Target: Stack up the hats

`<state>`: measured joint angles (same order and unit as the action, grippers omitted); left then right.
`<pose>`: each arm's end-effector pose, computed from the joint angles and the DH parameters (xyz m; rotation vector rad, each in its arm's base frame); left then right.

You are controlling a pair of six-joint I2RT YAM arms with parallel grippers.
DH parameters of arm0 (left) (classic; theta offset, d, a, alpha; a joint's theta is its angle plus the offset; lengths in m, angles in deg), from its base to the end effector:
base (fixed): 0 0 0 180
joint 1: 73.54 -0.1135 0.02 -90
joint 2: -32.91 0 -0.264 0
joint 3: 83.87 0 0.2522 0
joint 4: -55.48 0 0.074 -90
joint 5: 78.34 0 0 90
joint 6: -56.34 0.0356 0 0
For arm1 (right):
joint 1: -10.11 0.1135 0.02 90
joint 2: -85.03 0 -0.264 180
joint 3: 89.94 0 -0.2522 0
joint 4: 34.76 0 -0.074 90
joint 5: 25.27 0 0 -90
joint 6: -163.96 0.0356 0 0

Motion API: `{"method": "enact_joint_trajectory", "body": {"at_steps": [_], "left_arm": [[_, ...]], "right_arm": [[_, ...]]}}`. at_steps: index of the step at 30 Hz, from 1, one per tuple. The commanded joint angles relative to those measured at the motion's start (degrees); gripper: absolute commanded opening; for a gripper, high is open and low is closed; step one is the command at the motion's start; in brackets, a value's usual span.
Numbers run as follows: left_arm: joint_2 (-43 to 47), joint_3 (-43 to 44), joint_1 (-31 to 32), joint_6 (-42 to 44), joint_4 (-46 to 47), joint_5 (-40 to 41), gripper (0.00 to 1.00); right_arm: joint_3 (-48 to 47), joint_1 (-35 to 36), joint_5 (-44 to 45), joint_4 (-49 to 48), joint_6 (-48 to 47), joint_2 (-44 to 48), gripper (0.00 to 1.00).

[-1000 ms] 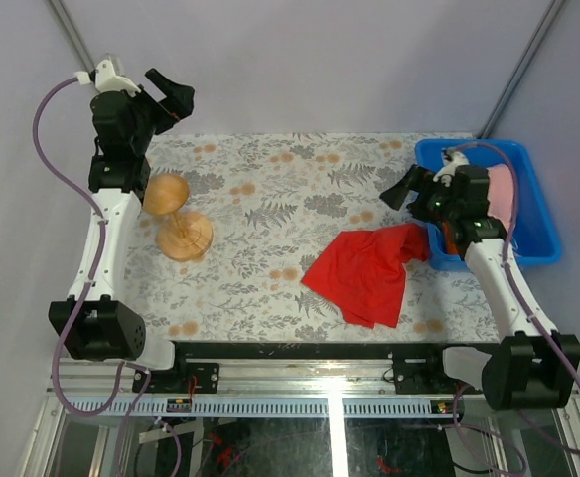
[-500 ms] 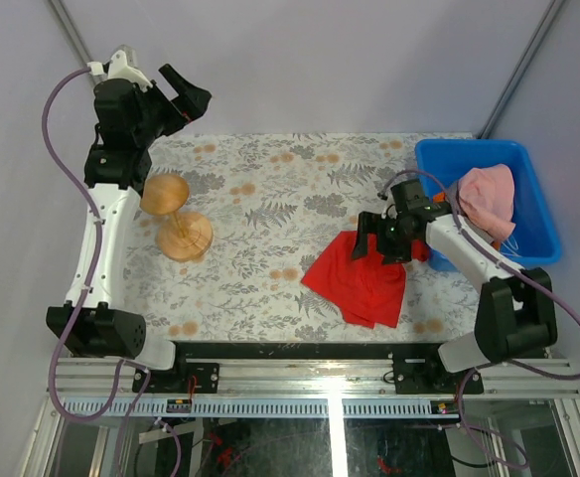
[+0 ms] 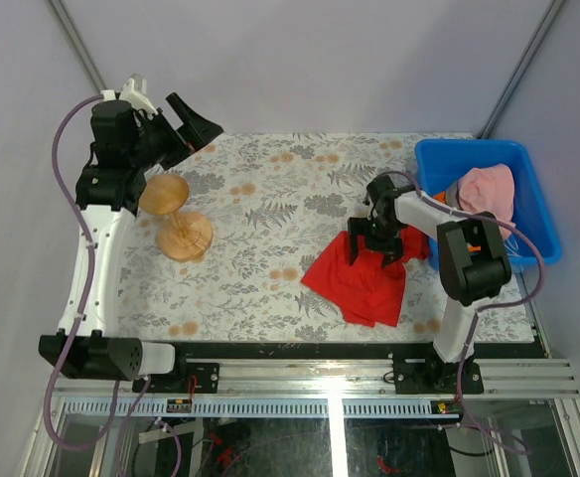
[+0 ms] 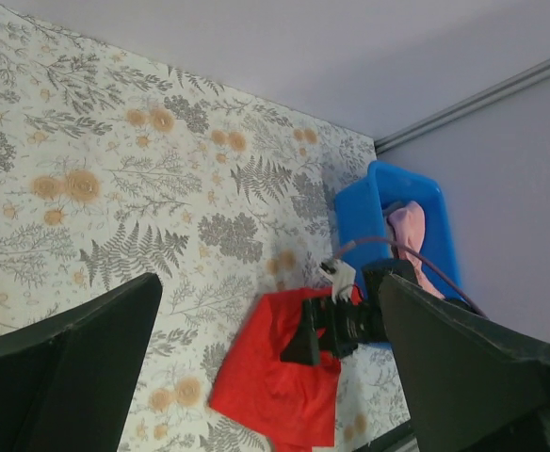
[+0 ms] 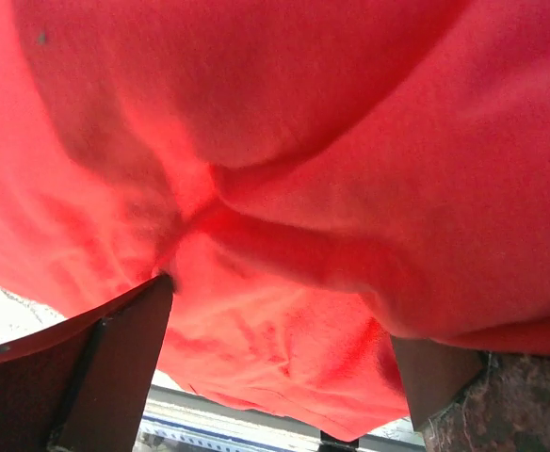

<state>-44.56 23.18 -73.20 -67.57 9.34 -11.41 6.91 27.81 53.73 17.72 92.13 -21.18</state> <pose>0.2843 -0.0156 0.4653 -0.2702 1.8915 -0.7833 0.3342 0.1138 0.1627 -0.0238 2.9365 0.3837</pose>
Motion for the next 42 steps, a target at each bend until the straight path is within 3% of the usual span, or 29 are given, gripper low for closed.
{"method": "enact_joint_trajectory", "body": {"at_steps": [1,6,14,22,27,30,38,42], "left_arm": [[4.95,-1.38,-0.01,1.05,-2.9,-1.46,1.0],[4.98,-0.59,-0.05,2.31,-5.96,-2.12,1.0],[6.8,-1.62,-0.02,2.36,-7.77,-2.97,1.0],[8.44,-2.79,-0.04,3.86,-11.87,-4.07,1.0],[9.48,-2.42,-0.05,5.26,-14.31,-3.2,1.0],[10.17,-2.01,0.0,5.22,-14.32,-2.75,1.0],[11.18,-4.18,-0.03,3.68,-10.37,-4.48,1.0],[10.59,-5.51,-0.05,2.6,-7.78,-6.24,1.0]], "right_arm": [[-8.8,1.66,5.02,2.38,-2.07,-6.82,0.99],[-20.83,1.66,10.26,4.66,-3.35,-14.2,0.99],[-51.37,1.59,18.66,14.59,-5.49,-30.66,0.99],[-74.32,1.43,23.81,11.03,-8.87,-38.27,0.99],[-73.23,0.53,27.97,3.06,-9.04,-35.0,0.99],[-69.13,0.41,24.53,1.39,-8.13,-30.09,0.99],[-57.87,0.5,11.37,16.6,-0.27,-22.66,0.99],[-46.14,0.57,6.96,15.83,2.02,-18.1,0.99]]}}
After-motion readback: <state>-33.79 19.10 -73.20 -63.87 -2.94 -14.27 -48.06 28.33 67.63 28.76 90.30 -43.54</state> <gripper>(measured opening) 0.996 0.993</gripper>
